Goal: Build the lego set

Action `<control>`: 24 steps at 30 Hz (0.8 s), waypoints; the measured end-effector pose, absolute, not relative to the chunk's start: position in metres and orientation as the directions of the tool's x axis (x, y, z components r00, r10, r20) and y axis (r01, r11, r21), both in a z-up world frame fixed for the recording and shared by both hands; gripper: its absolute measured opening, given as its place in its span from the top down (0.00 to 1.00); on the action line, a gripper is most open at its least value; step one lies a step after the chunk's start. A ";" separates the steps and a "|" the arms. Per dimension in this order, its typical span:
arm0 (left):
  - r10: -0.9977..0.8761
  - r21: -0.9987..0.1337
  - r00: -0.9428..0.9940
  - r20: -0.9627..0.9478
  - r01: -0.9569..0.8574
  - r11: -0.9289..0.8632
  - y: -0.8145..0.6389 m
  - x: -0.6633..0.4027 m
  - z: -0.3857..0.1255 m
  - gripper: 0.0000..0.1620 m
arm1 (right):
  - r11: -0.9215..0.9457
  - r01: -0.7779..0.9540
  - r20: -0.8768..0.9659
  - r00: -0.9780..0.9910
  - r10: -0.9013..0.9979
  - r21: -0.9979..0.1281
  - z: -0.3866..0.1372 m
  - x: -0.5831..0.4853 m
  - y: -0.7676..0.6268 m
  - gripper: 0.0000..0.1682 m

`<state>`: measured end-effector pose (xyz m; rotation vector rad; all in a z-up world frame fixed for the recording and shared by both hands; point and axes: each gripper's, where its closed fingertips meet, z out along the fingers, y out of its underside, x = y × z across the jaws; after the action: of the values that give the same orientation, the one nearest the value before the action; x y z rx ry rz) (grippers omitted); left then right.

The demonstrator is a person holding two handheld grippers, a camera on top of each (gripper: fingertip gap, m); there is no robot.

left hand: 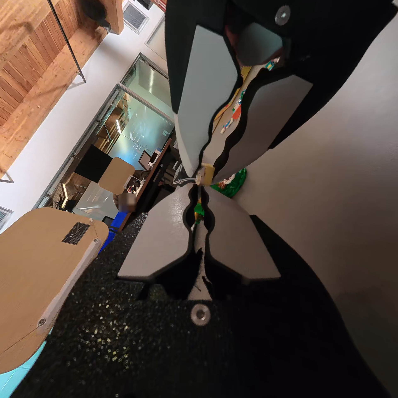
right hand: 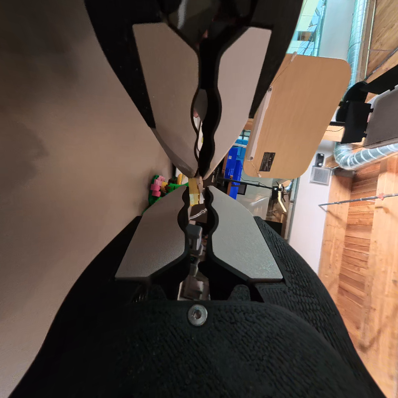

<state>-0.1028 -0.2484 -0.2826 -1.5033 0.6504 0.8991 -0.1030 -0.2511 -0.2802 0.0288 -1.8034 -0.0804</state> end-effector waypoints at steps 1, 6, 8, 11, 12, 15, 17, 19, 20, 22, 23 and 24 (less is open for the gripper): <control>0.100 -0.555 0.546 -0.832 -0.819 -0.144 -0.248 -0.104 -0.283 0.98 | 0.995 0.028 0.970 -0.227 -0.089 0.098 -0.280 -0.104 -0.251 0.93; 0.109 -0.638 0.628 -0.770 -0.755 -0.153 -0.248 -0.110 -0.282 0.98 | 0.970 0.059 0.960 -0.171 -0.223 0.236 -0.277 -0.109 -0.251 0.94; 0.112 -0.650 0.641 -0.760 -0.744 -0.155 -0.249 -0.111 -0.282 0.98 | 0.968 0.059 0.959 -0.162 -0.233 0.245 -0.276 -0.110 -0.251 0.94; 0.093 -0.643 0.637 -0.765 -0.750 -0.155 -0.248 -0.110 -0.285 0.98 | 0.985 0.052 0.966 -0.213 -0.148 0.163 -0.280 -0.110 -0.251 0.94; 0.085 -0.643 0.638 -0.765 -0.752 -0.145 -0.247 -0.109 -0.286 0.98 | 0.996 0.054 0.965 -0.254 -0.057 0.073 -0.283 -0.108 -0.250 0.93; 0.092 -0.643 0.637 -0.766 -0.761 -0.087 -0.244 -0.104 -0.283 0.97 | 0.982 0.068 0.911 -0.367 0.190 -0.177 -0.286 -0.103 -0.247 0.93; 0.074 -0.657 0.654 -0.753 -0.754 -0.023 -0.245 -0.098 -0.281 0.96 | 0.957 0.065 0.861 -0.421 0.283 -0.283 -0.286 -0.097 -0.249 0.94; 0.052 -0.687 0.688 -0.724 -0.726 0.023 -0.246 -0.093 -0.279 0.95 | 0.928 0.064 0.814 -0.461 0.353 -0.366 -0.286 -0.092 -0.250 0.93; 0.031 -0.708 0.709 -0.705 -0.705 0.039 -0.246 -0.091 -0.279 0.94 | 0.917 0.063 0.794 -0.479 0.375 -0.395 -0.286 -0.090 -0.251 0.93; 0.001 -0.735 0.737 -0.676 -0.675 0.063 -0.247 -0.087 -0.279 0.94 | 0.896 0.068 0.759 -0.506 0.410 -0.438 -0.287 -0.085 -0.252 0.94; -0.017 -0.741 0.742 -0.670 -0.668 0.070 -0.247 -0.085 -0.280 0.93 | 0.888 0.070 0.745 -0.518 0.421 -0.454 -0.288 -0.083 -0.252 0.93; -0.033 -0.747 0.747 -0.664 -0.661 0.075 -0.247 -0.083 -0.281 0.92 | 0.881 0.074 0.733 -0.526 0.432 -0.467 -0.288 -0.082 -0.253 0.93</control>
<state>-0.0827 -0.2471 -0.2809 -1.4355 0.6087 0.5168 -0.0816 -0.2525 -0.2881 -0.3645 -2.0934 0.4746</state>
